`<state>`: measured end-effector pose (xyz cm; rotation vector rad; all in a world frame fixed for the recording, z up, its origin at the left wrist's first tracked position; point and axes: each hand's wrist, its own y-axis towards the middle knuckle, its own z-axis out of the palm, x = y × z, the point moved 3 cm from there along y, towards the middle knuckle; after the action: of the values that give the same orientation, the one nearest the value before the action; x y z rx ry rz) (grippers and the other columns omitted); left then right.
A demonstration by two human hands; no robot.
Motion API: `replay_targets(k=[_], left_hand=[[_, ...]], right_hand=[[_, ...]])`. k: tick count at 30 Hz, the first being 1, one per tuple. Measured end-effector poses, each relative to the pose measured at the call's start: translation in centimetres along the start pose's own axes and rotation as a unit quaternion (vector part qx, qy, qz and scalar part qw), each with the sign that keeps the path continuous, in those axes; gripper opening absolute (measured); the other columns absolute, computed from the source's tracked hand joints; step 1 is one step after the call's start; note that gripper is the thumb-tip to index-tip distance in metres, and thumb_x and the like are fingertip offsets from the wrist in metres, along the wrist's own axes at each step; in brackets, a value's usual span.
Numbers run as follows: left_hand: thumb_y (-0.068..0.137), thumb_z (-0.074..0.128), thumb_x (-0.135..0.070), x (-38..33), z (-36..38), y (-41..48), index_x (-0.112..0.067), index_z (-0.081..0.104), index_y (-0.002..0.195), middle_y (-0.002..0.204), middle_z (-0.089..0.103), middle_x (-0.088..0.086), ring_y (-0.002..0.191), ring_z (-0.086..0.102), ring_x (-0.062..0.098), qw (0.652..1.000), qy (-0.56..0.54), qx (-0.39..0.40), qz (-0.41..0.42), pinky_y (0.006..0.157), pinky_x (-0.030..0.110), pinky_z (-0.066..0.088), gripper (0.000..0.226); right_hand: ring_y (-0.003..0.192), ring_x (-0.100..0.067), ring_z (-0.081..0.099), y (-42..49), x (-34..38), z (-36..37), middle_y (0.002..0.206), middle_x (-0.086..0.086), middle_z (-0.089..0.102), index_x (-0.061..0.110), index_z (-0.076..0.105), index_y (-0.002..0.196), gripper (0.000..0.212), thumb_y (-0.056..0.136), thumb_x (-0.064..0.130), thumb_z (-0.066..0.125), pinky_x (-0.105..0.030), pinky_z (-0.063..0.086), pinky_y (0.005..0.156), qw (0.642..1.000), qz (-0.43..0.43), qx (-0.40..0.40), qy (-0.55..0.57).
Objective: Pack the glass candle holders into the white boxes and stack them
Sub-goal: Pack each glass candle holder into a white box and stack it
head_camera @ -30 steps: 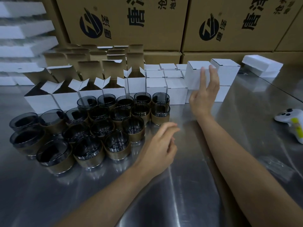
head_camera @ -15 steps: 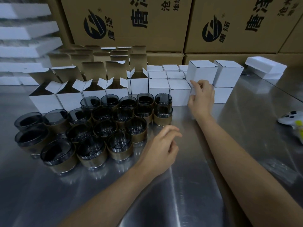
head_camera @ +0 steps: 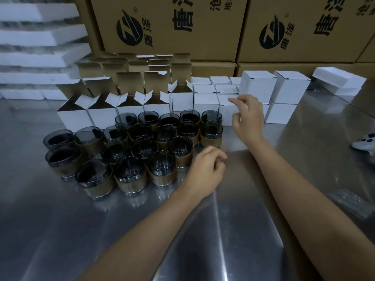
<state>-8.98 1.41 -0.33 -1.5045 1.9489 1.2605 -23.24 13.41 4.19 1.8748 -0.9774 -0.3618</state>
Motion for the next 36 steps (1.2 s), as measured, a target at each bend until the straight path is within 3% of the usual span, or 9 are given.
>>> replay_targets(k=[6, 9, 12, 15, 19, 23, 28, 34, 36], left_hand=[[0.092, 0.043, 0.002, 1.1, -0.2, 0.4, -0.008, 0.062, 0.102, 0.091, 0.065, 0.016, 0.062, 0.062, 0.008, 0.986, -0.104, -0.022, -0.129, 0.062, 0.025, 0.055, 0.024], [0.090, 0.044, 0.002, 1.0, -0.2, 0.4, -0.006, 0.063, 0.103, 0.084, 0.067, 0.014, 0.065, 0.065, 0.019, 0.986, -0.104, -0.025, -0.130, 0.067, 0.038, 0.058, 0.024], [0.089, 0.046, 0.003, 1.0, -0.2, 0.4, -0.002, 0.064, 0.102, 0.085, 0.065, 0.012, 0.068, 0.066, 0.021, 0.987, -0.101, -0.033, -0.123, 0.071, 0.037, 0.057, 0.023], [0.089, 0.046, 0.004, 1.1, -0.1, 0.5, -0.001, 0.065, 0.102, 0.087, 0.066, 0.016, 0.076, 0.065, 0.026, 0.988, -0.100, -0.036, -0.114, 0.074, 0.035, 0.055, 0.024], [0.089, 0.045, 0.004, 1.1, -0.1, 0.5, 0.001, 0.064, 0.100, 0.089, 0.066, 0.022, 0.079, 0.065, 0.033, 0.987, -0.107, -0.036, -0.111, 0.072, 0.035, 0.053, 0.022], [0.086, 0.045, 0.005, 1.0, -0.1, 0.6, 0.004, 0.063, 0.097, 0.087, 0.066, 0.024, 0.078, 0.065, 0.037, 0.989, -0.104, -0.037, -0.101, 0.070, 0.035, 0.051, 0.022], [0.085, 0.044, 0.008, 1.1, -0.1, 0.6, 0.005, 0.064, 0.097, 0.087, 0.066, 0.025, 0.080, 0.065, 0.037, 0.989, -0.108, -0.037, -0.094, 0.075, 0.039, 0.054, 0.023], [0.087, 0.044, 0.003, 1.3, 0.0, 0.7, -0.001, 0.065, 0.097, 0.088, 0.067, 0.018, 0.083, 0.067, 0.032, 0.990, -0.099, -0.035, -0.097, 0.077, 0.042, 0.056, 0.023], [0.087, 0.043, 0.002, 1.0, -0.1, 0.6, -0.002, 0.065, 0.097, 0.087, 0.065, 0.016, 0.080, 0.066, 0.031, 0.991, -0.092, -0.030, -0.096, 0.072, 0.043, 0.057, 0.024]], right_hand=[[0.099, -0.023, 0.055, 2.8, 5.7, 1.0, 0.109, -0.009, 0.058, 0.007, 0.069, 0.106, 0.031, 0.085, -0.001, 0.048, -0.034, 0.047, 0.076, 0.985, 0.014, 0.125, 0.121], [0.119, -0.022, 0.046, 5.1, 7.8, 3.6, 0.125, -0.005, 0.055, 0.011, 0.065, 0.119, 0.034, 0.090, 0.008, 0.048, -0.033, 0.039, 0.093, 0.973, 0.022, 0.210, 0.094], [0.134, -0.027, 0.029, 7.7, 8.9, 7.0, 0.145, -0.005, 0.043, 0.009, 0.060, 0.130, 0.039, 0.094, 0.014, 0.045, -0.038, 0.025, 0.105, 0.952, -0.008, 0.306, 0.002], [0.130, -0.030, 0.029, 9.8, 9.1, 9.9, 0.142, -0.006, 0.045, 0.007, 0.070, 0.109, 0.033, 0.095, 0.015, 0.041, -0.039, 0.024, 0.101, 0.931, 0.000, 0.361, -0.056], [0.126, -0.033, 0.029, 10.0, 9.0, 12.4, 0.118, -0.011, 0.051, 0.009, 0.058, 0.081, 0.013, 0.088, 0.011, 0.047, -0.044, 0.024, 0.101, 0.890, 0.039, 0.437, -0.123], [0.128, -0.030, 0.028, 9.6, 8.4, 13.6, 0.109, -0.011, 0.053, 0.008, 0.062, 0.090, 0.012, 0.086, 0.004, 0.051, -0.046, 0.019, 0.106, 0.912, 0.044, 0.386, -0.128], [0.133, -0.031, 0.026, 10.1, 8.2, 12.2, 0.123, -0.014, 0.053, 0.009, 0.065, 0.090, 0.015, 0.085, -0.001, 0.056, -0.040, 0.017, 0.105, 0.950, 0.038, 0.305, -0.064], [0.133, -0.030, 0.027, 10.6, 9.6, 5.7, 0.133, -0.006, 0.048, 0.012, 0.071, 0.108, 0.025, 0.095, 0.012, 0.050, -0.014, 0.013, 0.086, 0.985, 0.010, 0.170, -0.023], [0.130, -0.032, 0.035, 9.3, 10.7, 2.5, 0.119, -0.005, 0.058, 0.015, 0.074, 0.104, 0.026, 0.092, 0.009, 0.051, -0.026, 0.016, 0.098, 0.993, -0.032, 0.112, -0.021]])
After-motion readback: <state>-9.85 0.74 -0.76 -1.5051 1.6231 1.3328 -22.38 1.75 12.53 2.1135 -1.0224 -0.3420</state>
